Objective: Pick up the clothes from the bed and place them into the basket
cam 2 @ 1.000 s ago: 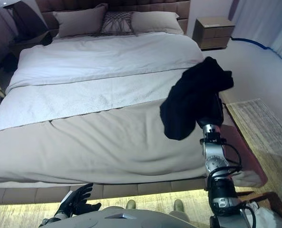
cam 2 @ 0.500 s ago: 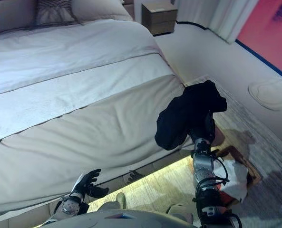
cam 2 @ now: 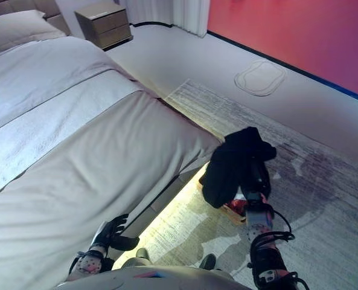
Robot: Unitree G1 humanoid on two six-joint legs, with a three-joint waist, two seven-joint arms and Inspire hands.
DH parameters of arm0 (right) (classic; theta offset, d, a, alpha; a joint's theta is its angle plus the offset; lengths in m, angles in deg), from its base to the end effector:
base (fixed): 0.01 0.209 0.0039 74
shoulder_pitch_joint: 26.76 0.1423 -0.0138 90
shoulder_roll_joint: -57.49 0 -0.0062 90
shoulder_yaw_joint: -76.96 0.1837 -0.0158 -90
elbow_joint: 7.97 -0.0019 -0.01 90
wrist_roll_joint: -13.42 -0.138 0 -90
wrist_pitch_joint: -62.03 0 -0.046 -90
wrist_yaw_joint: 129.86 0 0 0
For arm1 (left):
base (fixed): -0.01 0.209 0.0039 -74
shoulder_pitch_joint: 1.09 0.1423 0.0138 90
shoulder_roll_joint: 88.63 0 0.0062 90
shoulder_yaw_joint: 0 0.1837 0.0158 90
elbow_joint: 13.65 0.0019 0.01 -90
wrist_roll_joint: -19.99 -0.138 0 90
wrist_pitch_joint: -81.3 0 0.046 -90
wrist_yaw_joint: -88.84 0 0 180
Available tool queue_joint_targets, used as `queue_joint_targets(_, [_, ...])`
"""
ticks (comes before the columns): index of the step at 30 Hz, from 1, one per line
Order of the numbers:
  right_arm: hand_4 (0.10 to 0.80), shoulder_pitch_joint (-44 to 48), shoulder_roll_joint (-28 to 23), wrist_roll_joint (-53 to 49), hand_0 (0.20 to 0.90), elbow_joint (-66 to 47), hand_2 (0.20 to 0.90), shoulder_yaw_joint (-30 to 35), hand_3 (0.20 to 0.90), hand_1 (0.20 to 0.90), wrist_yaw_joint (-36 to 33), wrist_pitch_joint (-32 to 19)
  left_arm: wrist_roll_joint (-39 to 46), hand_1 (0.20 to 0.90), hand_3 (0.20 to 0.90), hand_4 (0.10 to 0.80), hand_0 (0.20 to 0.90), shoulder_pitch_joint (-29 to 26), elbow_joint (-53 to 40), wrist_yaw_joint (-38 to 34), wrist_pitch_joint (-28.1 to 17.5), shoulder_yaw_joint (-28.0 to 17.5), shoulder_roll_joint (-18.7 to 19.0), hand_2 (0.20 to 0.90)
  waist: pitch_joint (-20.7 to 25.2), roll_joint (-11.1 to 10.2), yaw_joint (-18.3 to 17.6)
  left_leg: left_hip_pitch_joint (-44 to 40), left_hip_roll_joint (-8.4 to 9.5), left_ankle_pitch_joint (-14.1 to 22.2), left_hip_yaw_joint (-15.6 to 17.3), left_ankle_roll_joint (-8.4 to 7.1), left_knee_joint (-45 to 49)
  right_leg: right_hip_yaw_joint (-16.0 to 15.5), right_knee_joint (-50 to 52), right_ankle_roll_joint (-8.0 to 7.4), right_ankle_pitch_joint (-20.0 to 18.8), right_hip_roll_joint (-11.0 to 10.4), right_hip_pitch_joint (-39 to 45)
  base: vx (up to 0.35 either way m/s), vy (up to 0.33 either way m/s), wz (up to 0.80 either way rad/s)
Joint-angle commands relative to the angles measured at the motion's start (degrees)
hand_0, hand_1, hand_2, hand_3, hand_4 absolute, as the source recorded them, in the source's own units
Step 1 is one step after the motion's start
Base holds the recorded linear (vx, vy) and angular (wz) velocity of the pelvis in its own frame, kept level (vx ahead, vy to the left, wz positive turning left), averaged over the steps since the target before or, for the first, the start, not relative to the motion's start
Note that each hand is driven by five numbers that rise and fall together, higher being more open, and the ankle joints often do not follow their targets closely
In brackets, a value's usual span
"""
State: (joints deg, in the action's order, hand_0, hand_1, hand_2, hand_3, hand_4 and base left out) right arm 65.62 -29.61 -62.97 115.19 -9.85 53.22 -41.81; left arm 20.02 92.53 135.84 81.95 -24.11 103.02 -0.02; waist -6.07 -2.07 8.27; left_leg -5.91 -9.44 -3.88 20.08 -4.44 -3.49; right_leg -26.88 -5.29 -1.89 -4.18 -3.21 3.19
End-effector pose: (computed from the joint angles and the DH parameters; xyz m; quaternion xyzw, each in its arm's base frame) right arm 0.1802 -0.2315 -0.0342 0.4859 0.0579 -0.2427 0.8376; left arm 0.0893 0.2117 -0.1038 0.1785 0.4019 0.0003 0.8981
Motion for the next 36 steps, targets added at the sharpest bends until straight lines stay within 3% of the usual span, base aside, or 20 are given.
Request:
queue_joint_targets(1, [0.1,8.6,-1.5,1.3,0.3,-3.2,0.3,2.6,0.2,0.3,2.5,-2.4,2.2,0.9,0.9,0.8,0.9,0.0,1.0,-1.1,-3.5,0.4,2.9,0.9,0.9,0.3,5.1,6.2,10.69,0.9,-20.6,2.24,-0.4,5.0,2.0,-3.47,2.6,-3.0,4.7,0.084,-0.125,-0.19])
queue_joint_targets(2, [0.1,9.2,-1.7,1.4,0.3,-1.8,0.3,2.3,0.2,0.3,2.0,-2.6,2.0,0.9,0.9,0.8,0.9,0.7,1.2,-0.9,-3.8,0.2,2.9,0.9,1.0,0.5,5.6,6.1,10.61,0.7,-22.8,2.2,-0.3,6.0,2.3,-3.15,2.9,-2.8,4.4,0.073,-0.089,-0.7])
queue_joint_targets(6, [0.1,10.6,-2.5,1.9,0.3,2.9,0.3,2.7,0.2,0.3,0.5,-4.2,-0.4,0.9,0.9,0.8,0.9,1.7,3.0,-1.8,-2.8,2.2,2.8,0.9,1.0,1.7,5.6,5.0,9.26,0.7,-20.9,1.14,-0.3,5.7,2.2,-2.97,2.7,-3.2,4.7,0.053,-0.021,-1.01])
queue_joint_targets(16, [0.1,12.9,-6.0,4.0,0.3,8.7,0.3,3.3,0.2,0.3,-0.3,-3.7,2.1,0.9,0.9,0.8,0.9,0.5,3.9,-3.0,-4.0,1.6,3.5,0.9,0.8,3.1,6.3,6.0,9.36,0.1,-22.3,-0.03,-0.8,3.0,2.6,-2.99,3.1,-3.7,4.2,0.032,-0.017,0.07])
queue_joint_targets(36, [0.1,23.7,-15.2,9.7,0.3,20.1,0.3,6.3,0.2,0.3,-3.0,-2.6,0.3,0.9,0.9,0.8,0.9,4.3,5.6,-0.8,-8.5,1.6,4.8,0.9,-0.4,5.6,11.3,8.5,10.31,-1.5,-27.2,-1.81,-0.1,-1.2,3.7,-2.27,4.7,-4.2,4.8,0.045,-0.008,0.07])
